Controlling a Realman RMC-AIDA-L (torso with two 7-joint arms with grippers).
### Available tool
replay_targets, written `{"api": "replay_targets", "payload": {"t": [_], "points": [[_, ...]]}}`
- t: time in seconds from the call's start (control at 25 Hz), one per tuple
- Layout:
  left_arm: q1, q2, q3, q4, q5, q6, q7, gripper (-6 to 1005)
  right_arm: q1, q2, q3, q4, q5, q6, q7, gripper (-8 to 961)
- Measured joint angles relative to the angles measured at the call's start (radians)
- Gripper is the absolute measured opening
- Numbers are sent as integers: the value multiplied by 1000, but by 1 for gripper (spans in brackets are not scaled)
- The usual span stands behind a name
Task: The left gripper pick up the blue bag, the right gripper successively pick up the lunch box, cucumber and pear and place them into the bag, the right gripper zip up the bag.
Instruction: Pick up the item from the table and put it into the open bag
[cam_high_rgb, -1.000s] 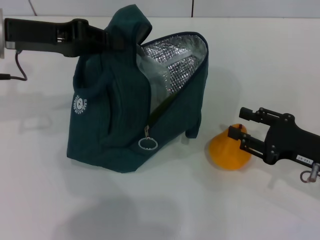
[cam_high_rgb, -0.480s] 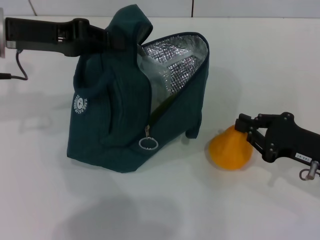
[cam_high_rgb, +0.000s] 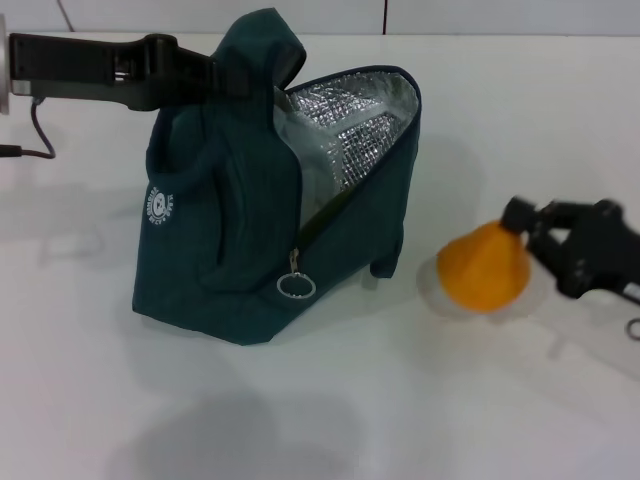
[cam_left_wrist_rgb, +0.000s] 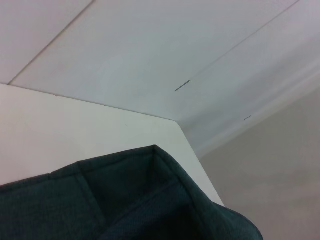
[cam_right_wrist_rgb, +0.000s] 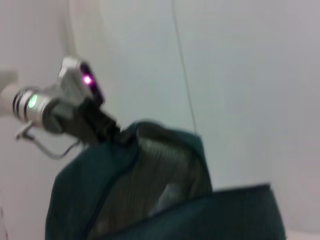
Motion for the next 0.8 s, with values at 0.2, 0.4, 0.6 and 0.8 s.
{"api": "replay_targets", "payload": {"t": [0.2,0.4,0.6,0.8], "points": [[3,0,0,0,-1,0,0,41,-18,-13,159,-8,0,-171,77,29],[4,0,0,-5,-5,4,-5,41,46,-24,271,-19,-3,-277,198,34],[4,10,-1,-50,-19,10,0,41,164,-16,268,-19,-21,-266,254,41],[7,12,-2,-59,-20,11,8,41,291,13,266,-18,-87,-199,291,47]]}}
